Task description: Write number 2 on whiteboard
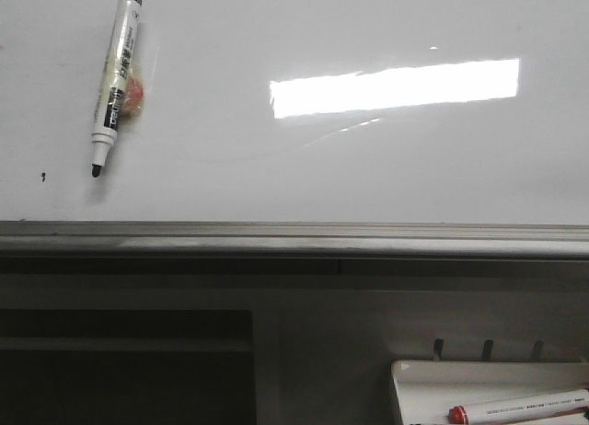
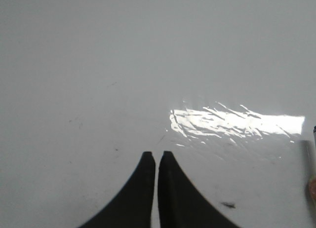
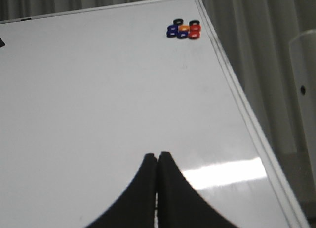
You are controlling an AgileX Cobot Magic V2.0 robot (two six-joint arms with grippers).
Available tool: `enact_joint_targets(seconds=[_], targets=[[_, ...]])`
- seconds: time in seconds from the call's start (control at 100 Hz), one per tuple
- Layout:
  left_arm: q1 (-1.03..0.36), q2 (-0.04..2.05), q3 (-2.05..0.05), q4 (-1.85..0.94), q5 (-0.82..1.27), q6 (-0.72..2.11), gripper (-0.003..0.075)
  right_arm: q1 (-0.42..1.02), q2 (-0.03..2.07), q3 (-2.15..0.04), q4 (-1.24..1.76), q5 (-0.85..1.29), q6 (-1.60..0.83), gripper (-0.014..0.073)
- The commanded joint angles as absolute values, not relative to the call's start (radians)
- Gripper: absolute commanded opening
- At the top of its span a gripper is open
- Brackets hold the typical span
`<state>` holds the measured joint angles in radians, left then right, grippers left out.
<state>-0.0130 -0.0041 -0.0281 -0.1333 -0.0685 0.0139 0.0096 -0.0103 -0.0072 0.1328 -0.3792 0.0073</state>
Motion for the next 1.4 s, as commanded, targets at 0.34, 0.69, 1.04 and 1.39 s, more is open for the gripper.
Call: enact_joint_targets(seconds=[0.34, 0.69, 1.04, 1.39], targets=[[-0.012, 0.167, -0.37, 0.094, 0.196, 0.055, -0.002, 0.004, 0.18, -0.474, 0.094, 0.54, 0.064, -0.0066], [-0.056, 0.34, -0.477, 0.045, 0.194, 0.057, -0.0019, 0.004, 0.422, -0.524, 0.22, 0.603, 0.064, -0.0067], [-0.18, 0.349, -0.452, -0.039, 0.011, 0.059, 0.046, 0.004, 0.55, -0.521, 0.031, 0.548, 0.064, -0.0067], [-0.363, 0.553, -0.422, -0.089, -0.17, 0.043, 0.0458, 0.004, 0.569, -0.521, 0.037, 0.524, 0.064, -0.0067]])
